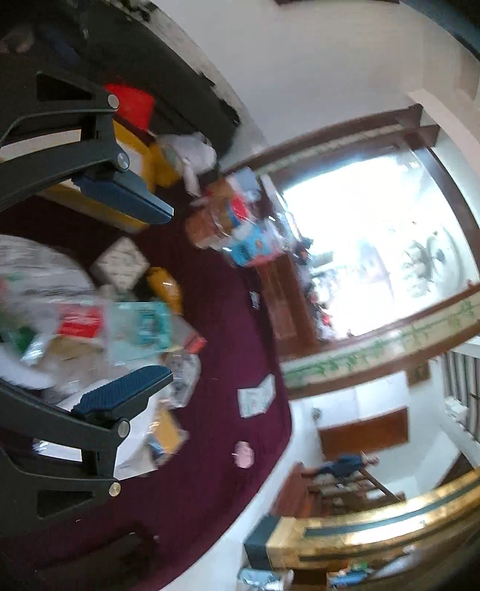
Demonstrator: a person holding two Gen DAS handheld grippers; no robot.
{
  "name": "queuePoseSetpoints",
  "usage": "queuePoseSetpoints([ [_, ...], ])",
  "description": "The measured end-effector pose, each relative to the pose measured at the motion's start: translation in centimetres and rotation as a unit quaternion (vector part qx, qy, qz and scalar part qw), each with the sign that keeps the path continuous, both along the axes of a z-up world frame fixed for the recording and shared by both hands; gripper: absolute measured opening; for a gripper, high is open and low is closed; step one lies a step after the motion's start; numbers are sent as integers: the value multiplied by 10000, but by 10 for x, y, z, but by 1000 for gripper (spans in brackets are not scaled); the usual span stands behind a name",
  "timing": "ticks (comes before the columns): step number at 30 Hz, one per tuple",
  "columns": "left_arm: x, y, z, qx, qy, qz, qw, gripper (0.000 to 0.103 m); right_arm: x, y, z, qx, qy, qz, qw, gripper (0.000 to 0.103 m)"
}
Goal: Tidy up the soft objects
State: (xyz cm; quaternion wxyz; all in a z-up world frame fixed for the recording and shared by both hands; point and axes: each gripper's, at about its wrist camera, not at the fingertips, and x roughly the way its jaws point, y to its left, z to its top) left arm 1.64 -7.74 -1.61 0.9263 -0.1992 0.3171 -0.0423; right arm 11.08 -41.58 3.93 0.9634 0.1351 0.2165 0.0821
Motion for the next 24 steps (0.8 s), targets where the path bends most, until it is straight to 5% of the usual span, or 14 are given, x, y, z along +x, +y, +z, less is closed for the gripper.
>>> queuePoseSetpoints([
  [6,-9,-80,-10,666,462,-1380,9871,102,-31,-26,-46,482,1008,802,9905,79],
  [16,0,-132,-19,1283,807,-1726,9733,101,-70,-24,-93,701,1793,838,9777,79],
  [24,43,-195,-11,1278,1195,-2151,9608,101,-84,-33,-108,610,2006,429,9768,79],
])
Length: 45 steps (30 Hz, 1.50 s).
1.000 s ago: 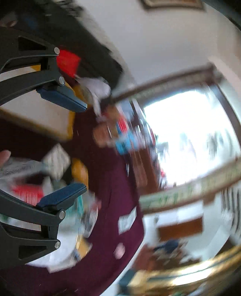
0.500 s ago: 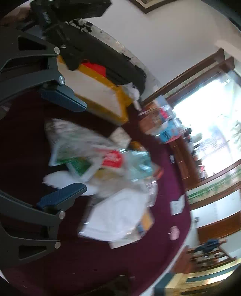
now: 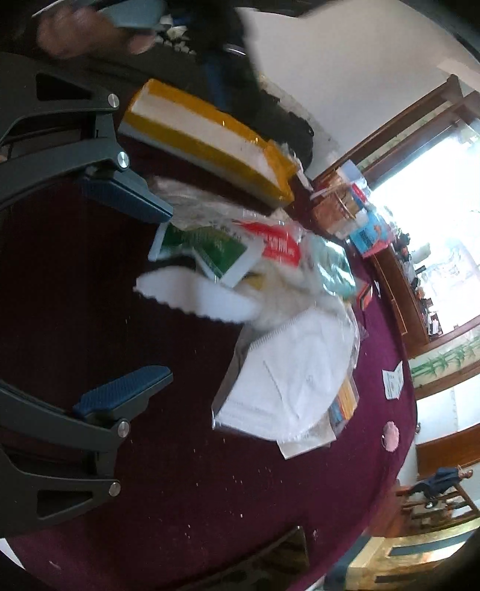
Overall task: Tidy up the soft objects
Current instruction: 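Lower the left tool onto the bagged white face masks and close it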
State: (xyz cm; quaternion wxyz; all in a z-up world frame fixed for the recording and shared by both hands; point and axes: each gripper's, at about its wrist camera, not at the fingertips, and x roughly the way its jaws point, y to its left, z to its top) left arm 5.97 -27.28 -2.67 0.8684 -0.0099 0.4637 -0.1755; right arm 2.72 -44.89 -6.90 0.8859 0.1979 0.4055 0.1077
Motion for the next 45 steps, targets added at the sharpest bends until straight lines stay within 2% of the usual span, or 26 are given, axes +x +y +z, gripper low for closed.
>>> queuePoseSetpoints([
  [3,19,-26,-10,184,376,-129,9990,101,0,-5,-2,46,37,-49,10000,79],
  [8,25,-43,-32,962,473,-71,9942,100,-1,-9,-5,60,80,-62,9999,79],
  [10,23,-33,-33,893,543,67,9945,92,-1,-9,-6,19,69,-51,10000,79],
  [11,23,-27,-32,814,618,118,9947,81,-3,-6,-7,-11,60,-59,10000,79],
  [13,24,-12,-28,457,750,260,9958,74,-3,-3,-6,-60,41,-27,10000,79],
  [14,24,-7,-27,414,766,315,9957,62,-4,-2,-7,-54,33,-12,10000,79],
  [15,26,-4,-27,450,796,333,9953,40,-3,-2,-7,-38,31,12,10000,79],
  [16,27,0,-27,392,900,274,9948,31,-2,-2,-6,-21,27,32,10000,79],
  [17,26,6,-26,266,986,240,9945,13,-4,0,-5,-15,21,22,10000,79],
  [18,24,11,-23,222,983,239,9946,3,-5,2,-3,-11,6,22,10000,79],
  [21,14,32,-14,326,664,401,9965,0,-6,2,4,-28,-97,36,9999,79],
  [25,11,50,-6,-127,616,427,9971,0,3,-5,8,-64,-119,-61,9999,83],
  [26,12,48,-6,-184,627,394,9971,6,5,-5,6,-46,-82,-78,9999,83],
  [27,15,45,-6,-195,714,329,9967,32,9,-5,6,-27,-29,-78,10000,83],
  [28,20,40,-8,-222,842,284,9958,51,12,-4,5,-48,-11,-68,10000,83],
  [29,23,34,-8,-320,859,253,9955,81,13,-3,5,-84,-7,-78,9999,83],
  [30,27,27,-8,-381,758,192,9962,84,14,0,4,-151,5,-112,9998,83],
  [32,37,11,-10,-32,720,194,9972,84,15,3,2,-198,29,-150,9997,83],
  [34,45,-6,-12,23,642,17,9979,84,14,5,1,-220,63,-140,9996,83],
  [35,49,-15,-16,189,603,-42,9980,81,13,6,0,-242,70,-138,9996,83],
  [36,56,-25,-27,510,670,-6,9964,60,13,7,-1,-295,88,-149,9994,83],
  [38,63,-27,-45,683,1062,-8,9920,18,13,7,0,-363,92,-192,9991,83],
  [40,60,-14,-42,556,973,129,9936,5,11,6,1,-381,65,-204,9990,83],
  [41,56,-4,-37,450,941,178,9944,4,11,6,2,-398,46,-206,9990,83],
  [42,49,11,-25,102,860,151,9961,3,11,6,4,-438,12,-199,9988,83],
  [45,30,50,-2,-265,596,303,9974,1,14,3,8,-513,-81,-190,9985,83],
])
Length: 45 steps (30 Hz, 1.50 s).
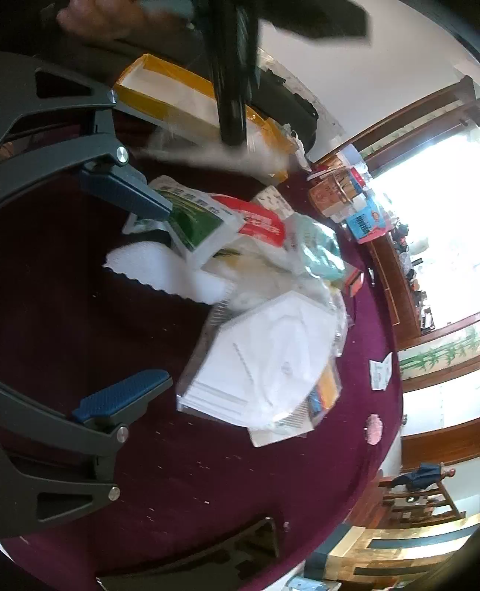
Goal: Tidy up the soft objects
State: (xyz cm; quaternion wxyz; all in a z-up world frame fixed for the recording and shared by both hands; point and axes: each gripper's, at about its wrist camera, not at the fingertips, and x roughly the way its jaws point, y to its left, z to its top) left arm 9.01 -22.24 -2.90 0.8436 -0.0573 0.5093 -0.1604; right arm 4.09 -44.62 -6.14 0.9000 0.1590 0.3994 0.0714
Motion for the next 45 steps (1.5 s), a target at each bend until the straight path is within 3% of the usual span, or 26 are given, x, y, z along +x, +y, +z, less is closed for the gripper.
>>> queuePoseSetpoints([
  [3,-17,48,14,-530,-106,250,9982,1,11,-4,2,29,24,-14,10000,83],
  [8,-22,90,6,-617,-112,780,9950,1,35,5,12,-250,31,-7,9997,84],
  [15,-23,94,-1,-711,-106,744,9946,1,68,24,11,-1230,194,-238,9919,85],
  [19,-20,87,0,-636,-109,679,9956,1,73,22,11,-1521,181,-432,9873,83],
  [20,-19,87,0,-659,-107,679,9955,1,75,21,11,-1554,177,-485,9865,79],
  [22,-18,87,0,-687,-100,707,9951,1,73,16,9,-1533,186,-511,9867,48],
  [23,-19,87,0,-694,-116,705,9950,1,71,14,10,-1431,183,-495,9883,42],
  [25,-20,86,-1,-677,-135,692,9952,1,63,10,12,-1254,118,-452,9910,3],
  [27,-20,87,-1,-706,-137,688,9950,1,57,8,15,-1296,64,-557,9900,0],
  [30,-19,89,-2,-732,-105,721,9947,1,44,4,28,-1341,-203,-715,9882,0],
  [34,-21,92,0,-800,-157,709,9941,1,25,-6,54,-1031,-576,-785,9899,0],
  [38,-23,95,-1,-850,-137,736,9936,1,25,1,64,-1186,-641,-350,9903,0],
  [39,-24,95,-1,-848,-145,730,9936,1,29,2,57,-1256,-526,-204,9905,12],
  [40,-24,96,0,-858,-149,723,9936,1,32,2,49,-1377,-371,-143,9897,42],
  [42,-24,97,0,-879,-159,720,9934,1,35,1,29,-1789,-57,-190,9837,68],
  [45,-24,95,0,-852,-149,702,9938,1,40,-5,9,-2323,256,-255,9720,70],
])
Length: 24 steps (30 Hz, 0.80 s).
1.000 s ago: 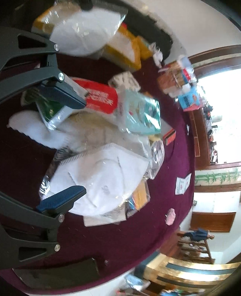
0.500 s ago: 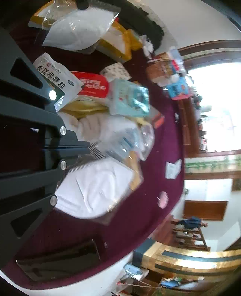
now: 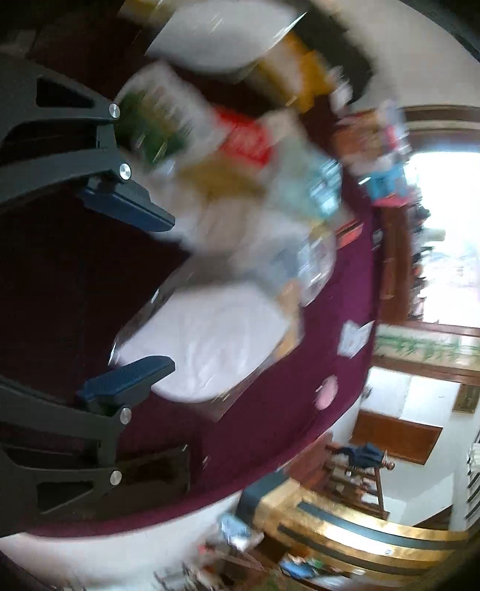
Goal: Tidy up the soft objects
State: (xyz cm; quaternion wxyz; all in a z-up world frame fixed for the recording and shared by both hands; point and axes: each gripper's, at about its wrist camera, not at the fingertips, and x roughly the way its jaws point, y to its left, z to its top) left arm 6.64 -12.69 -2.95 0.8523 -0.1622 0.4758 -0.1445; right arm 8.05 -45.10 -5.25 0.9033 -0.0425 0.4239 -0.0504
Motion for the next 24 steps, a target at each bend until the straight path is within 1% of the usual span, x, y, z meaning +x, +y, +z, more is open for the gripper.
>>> queuePoseSetpoints([
  [1,-1,-2,0,28,-8,-28,10000,1,4,0,-6,-220,153,14,9996,70],
  [2,-1,-3,0,41,-15,-51,10000,1,12,1,-13,-574,299,8,9979,70],
  [3,-1,-4,1,43,-26,-67,10000,1,19,2,-17,-917,349,-64,9952,70],
  [4,0,-5,1,45,-33,-67,10000,1,25,2,-23,-1136,406,-62,9927,70],
  [5,0,-6,1,51,-28,-60,10000,1,30,0,-25,-1212,414,-53,9918,70],
  [6,0,-7,1,69,-20,-55,10000,1,33,-1,-24,-1255,395,-68,9913,67],
  [7,0,-7,2,88,-20,-60,9999,1,35,-2,-24,-1316,409,-105,9904,51],
  [8,0,-8,2,112,-22,-67,9999,1,37,-4,-24,-1368,426,-163,9895,41],
  [9,0,-8,2,127,-20,-73,9999,1,40,-7,-26,-1342,505,-241,9894,21],
  [10,1,-8,1,129,-12,-82,9999,1,41,-12,-29,-1274,570,-327,9897,11],
  [11,2,-9,1,127,1,-88,9999,1,41,-14,-29,-1253,565,-390,9897,10],
  [13,3,-10,0,154,18,-103,9998,1,33,-18,-21,-1162,328,-478,9915,7],
  [15,4,-12,1,224,18,-128,9997,2,18,-21,-4,-877,-42,-472,9950,3],
  [18,5,-13,2,246,4,-126,9996,2,3,-23,19,-626,-487,-553,9953,2],
  [20,6,-13,3,208,-38,-83,9997,1,-8,-23,37,-336,-757,-462,9955,1],
  [24,3,-11,11,173,-208,-106,9996,0,-28,-7,73,349,-1161,-30,9926,1],
])
